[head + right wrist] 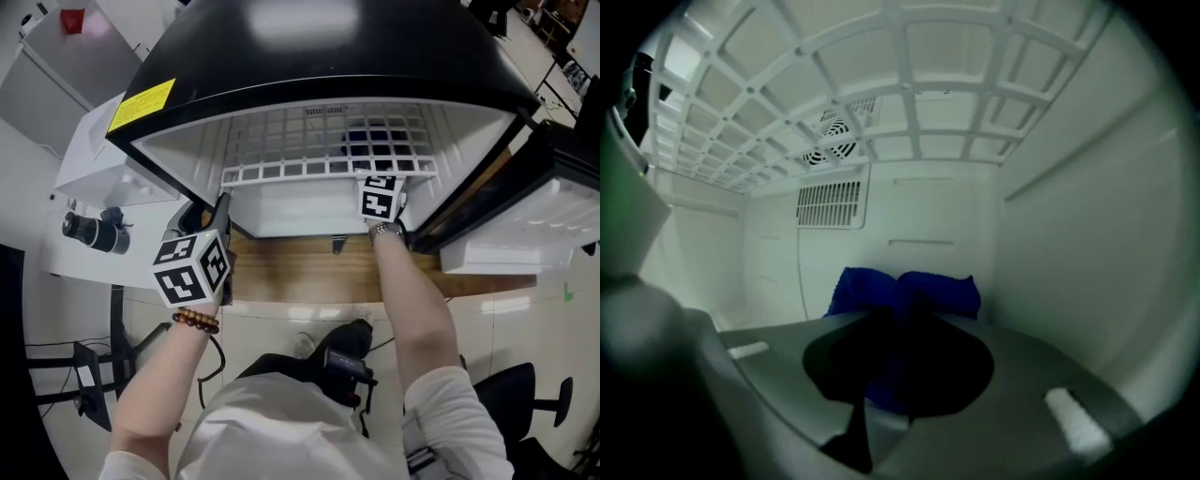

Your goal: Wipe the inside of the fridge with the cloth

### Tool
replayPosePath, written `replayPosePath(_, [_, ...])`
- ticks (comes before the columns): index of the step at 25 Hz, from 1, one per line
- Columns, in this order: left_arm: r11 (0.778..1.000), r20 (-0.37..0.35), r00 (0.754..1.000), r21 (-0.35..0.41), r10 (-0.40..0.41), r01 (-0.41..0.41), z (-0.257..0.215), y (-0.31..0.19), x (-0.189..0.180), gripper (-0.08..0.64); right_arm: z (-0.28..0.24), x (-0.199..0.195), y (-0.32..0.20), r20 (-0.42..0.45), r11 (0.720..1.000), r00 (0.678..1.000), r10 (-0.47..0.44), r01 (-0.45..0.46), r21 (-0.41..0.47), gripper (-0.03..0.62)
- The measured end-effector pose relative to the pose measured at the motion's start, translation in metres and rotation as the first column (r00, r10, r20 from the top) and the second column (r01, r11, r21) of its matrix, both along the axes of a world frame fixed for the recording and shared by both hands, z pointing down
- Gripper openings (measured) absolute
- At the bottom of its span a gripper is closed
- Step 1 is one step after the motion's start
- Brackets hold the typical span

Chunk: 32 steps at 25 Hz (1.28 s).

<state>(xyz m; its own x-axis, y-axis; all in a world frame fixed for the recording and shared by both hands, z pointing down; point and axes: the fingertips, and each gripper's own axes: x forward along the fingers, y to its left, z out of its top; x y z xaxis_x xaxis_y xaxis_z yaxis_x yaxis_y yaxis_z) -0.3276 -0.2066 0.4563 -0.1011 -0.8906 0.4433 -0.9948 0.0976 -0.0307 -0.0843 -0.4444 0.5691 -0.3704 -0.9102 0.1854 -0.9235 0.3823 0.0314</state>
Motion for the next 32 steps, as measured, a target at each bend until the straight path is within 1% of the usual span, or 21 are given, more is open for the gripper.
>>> replayPosePath(4, [1.0, 0.002, 1.0, -0.003, -0.003, 0.003, 0.0, -0.001, -0.001, 0.156, -0.001, 0.014, -0.002, 0.0, 0.999, 0.999, 0.042, -0.042, -0.008, 0.067])
replayPosePath(8, [1.0, 0.005, 1.0, -0.012, -0.006, 0.006, 0.001, 0.0, -0.001, 0.156, -0.002, 0.019, 0.0, 0.001, 0.998, 0.998, 0.059, -0.059, -0.017, 0.067])
replayPosePath(11, [1.0, 0.004, 1.0, -0.019, -0.006, 0.007, 0.001, -0.001, 0.0, 0.156, -0.006, 0.019, 0.005, 0.02, 0.998, 0.998, 0.057, -0.057, -0.022, 0.067])
replayPosePath(14, [1.0, 0.0, 1.0, -0.024, -0.006, 0.006, 0.001, -0.001, 0.0, 0.156, -0.012, 0.01, 0.017, 0.044, 0.999, 0.999, 0.029, -0.028, -0.024, 0.067])
replayPosePath(18, [0.999, -0.008, 1.0, -0.037, 0.004, -0.004, 0.002, -0.002, 0.001, 0.156, -0.025, -0.025, 0.044, 0.059, 0.998, 0.997, -0.053, 0.054, -0.015, 0.067])
replayPosePath(21, [0.999, -0.009, 1.0, -0.048, 0.017, -0.017, 0.002, -0.002, 0.002, 0.156, -0.025, -0.06, 0.066, 0.063, 0.992, 0.991, -0.119, 0.122, -0.034, 0.067])
replayPosePath(28, [0.997, -0.029, 0.999, -0.065, 0.045, -0.046, 0.002, -0.001, 0.003, 0.156, -0.02, -0.154, 0.098, 0.044, 0.959, 0.962, -0.269, 0.272, -0.078, 0.067])
replayPosePath(32, [0.997, -0.03, 0.998, -0.054, 0.062, -0.063, 0.001, -0.001, 0.003, 0.158, -0.005, -0.194, 0.105, 0.031, 0.941, 0.948, -0.317, 0.319, -0.113, 0.067])
